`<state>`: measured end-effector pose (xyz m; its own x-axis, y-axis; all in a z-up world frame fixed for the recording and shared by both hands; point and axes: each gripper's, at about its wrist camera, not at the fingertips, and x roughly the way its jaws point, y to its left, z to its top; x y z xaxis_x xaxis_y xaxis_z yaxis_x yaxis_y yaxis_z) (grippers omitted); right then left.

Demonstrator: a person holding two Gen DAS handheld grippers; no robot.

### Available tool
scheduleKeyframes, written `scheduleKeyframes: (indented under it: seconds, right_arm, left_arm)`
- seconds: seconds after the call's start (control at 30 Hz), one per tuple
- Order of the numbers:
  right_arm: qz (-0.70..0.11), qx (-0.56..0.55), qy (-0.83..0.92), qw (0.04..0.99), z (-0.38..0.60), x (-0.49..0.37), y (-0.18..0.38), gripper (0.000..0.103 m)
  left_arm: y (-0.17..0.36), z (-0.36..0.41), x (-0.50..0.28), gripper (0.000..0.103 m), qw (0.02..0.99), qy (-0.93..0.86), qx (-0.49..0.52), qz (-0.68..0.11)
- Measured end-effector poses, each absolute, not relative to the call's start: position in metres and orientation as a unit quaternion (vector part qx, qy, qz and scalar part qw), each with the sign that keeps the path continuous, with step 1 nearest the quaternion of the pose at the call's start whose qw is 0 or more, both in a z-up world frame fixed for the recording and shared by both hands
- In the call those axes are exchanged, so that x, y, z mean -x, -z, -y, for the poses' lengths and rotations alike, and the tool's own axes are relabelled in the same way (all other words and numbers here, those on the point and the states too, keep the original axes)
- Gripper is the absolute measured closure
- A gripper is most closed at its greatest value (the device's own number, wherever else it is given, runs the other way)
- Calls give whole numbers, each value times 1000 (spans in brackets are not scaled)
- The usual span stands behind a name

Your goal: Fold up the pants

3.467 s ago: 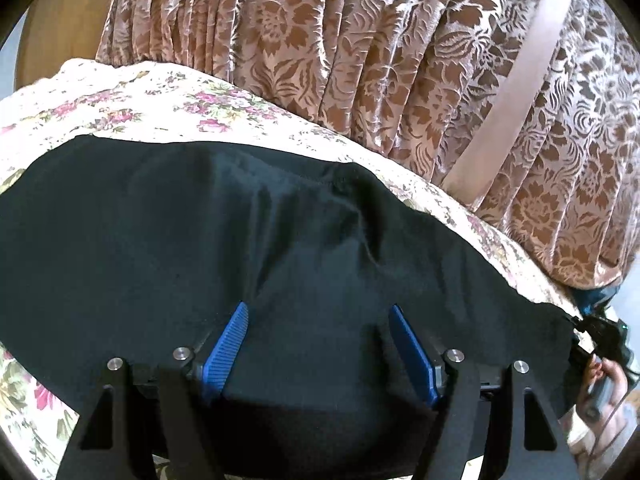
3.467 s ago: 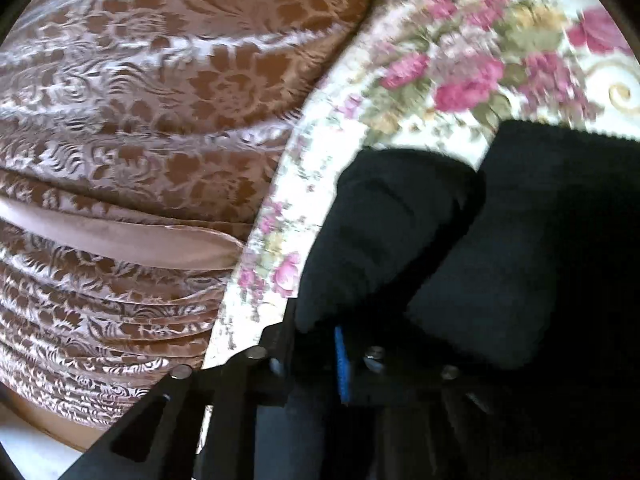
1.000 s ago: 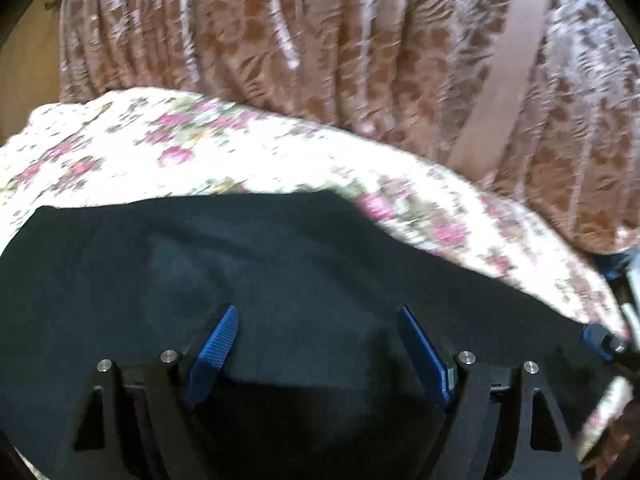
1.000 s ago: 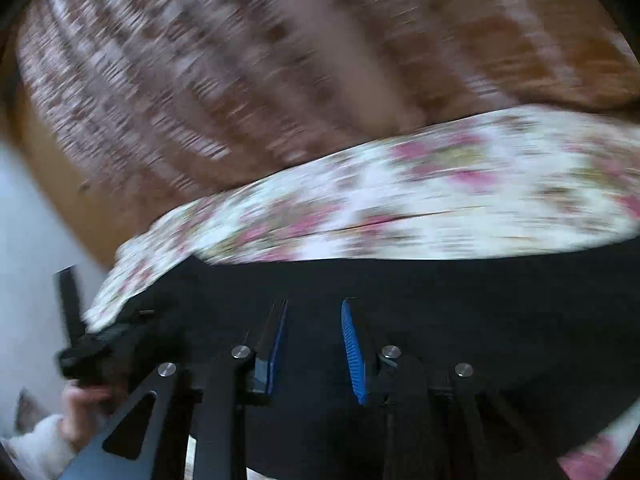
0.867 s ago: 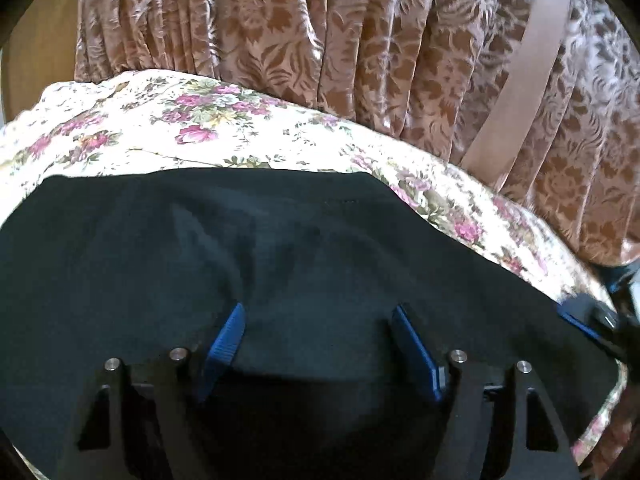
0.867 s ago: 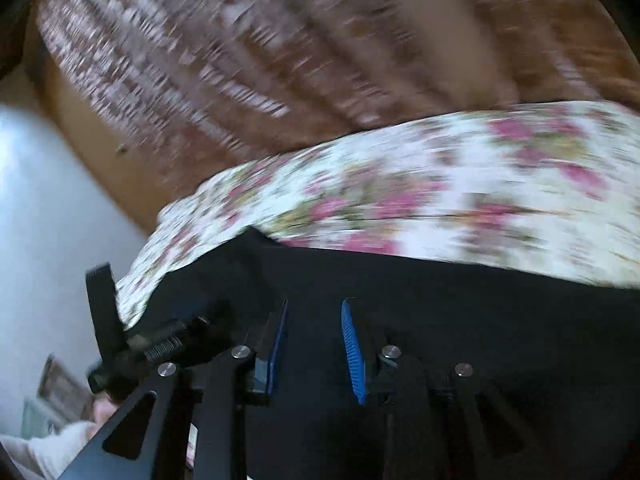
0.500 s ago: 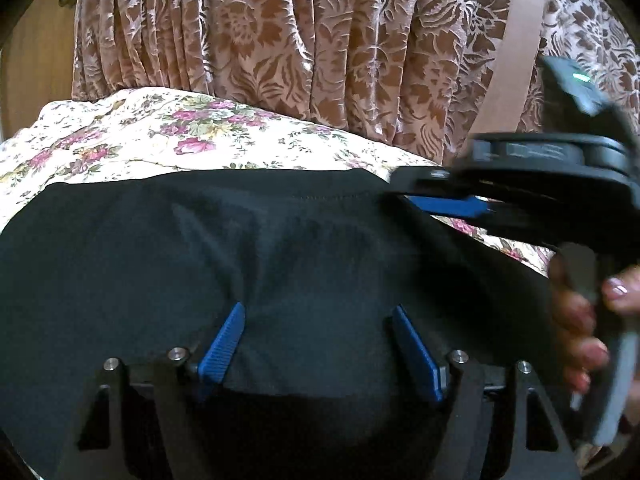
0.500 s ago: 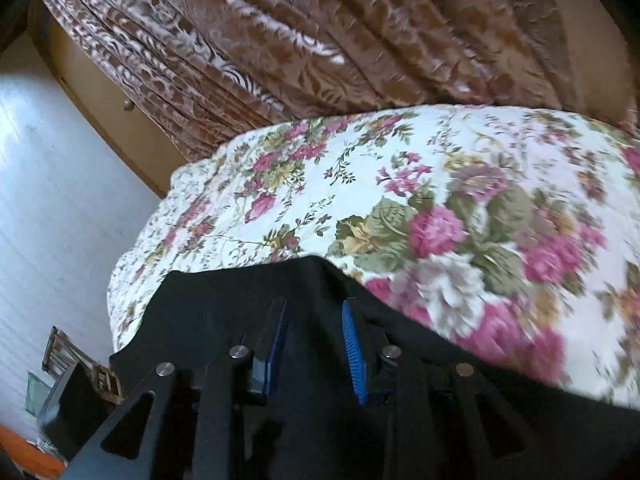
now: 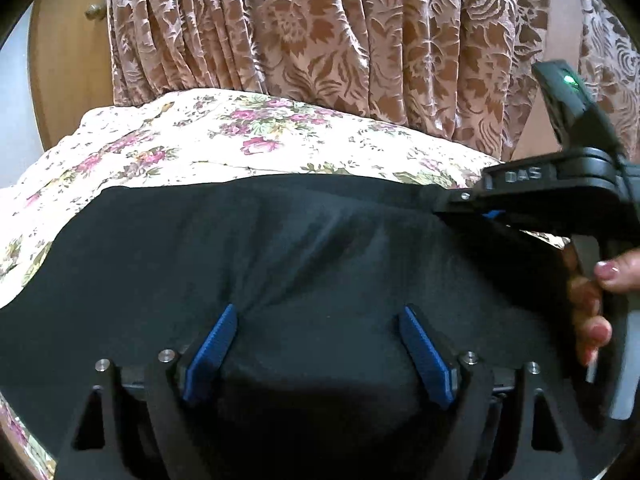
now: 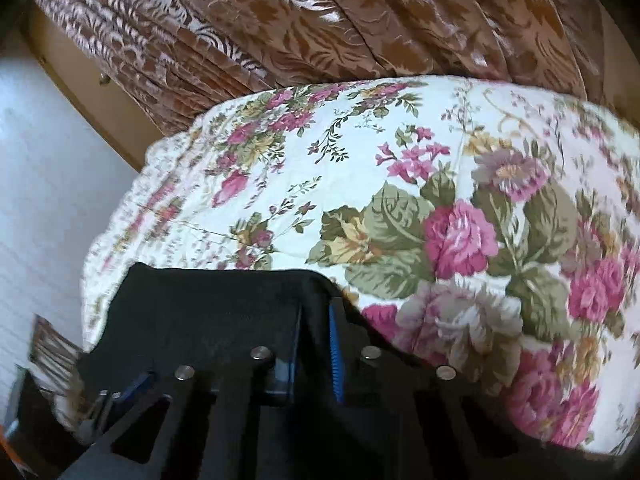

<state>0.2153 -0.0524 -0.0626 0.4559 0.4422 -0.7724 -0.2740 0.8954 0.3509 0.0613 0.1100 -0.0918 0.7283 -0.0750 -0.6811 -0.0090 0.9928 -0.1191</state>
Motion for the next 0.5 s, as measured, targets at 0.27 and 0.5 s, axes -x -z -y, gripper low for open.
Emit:
scheduleKeyframes:
  seconds: [0.27,0.5]
  right_arm:
    - [-464,-54,-172,867,42,-235,82,97]
    - [-453,-52,-169,874,43,-233,80,89]
  left_arm:
    - [93,-112,-64,19,927,21,64,-368]
    - [93,-112,-63,18,928,22,65,-367]
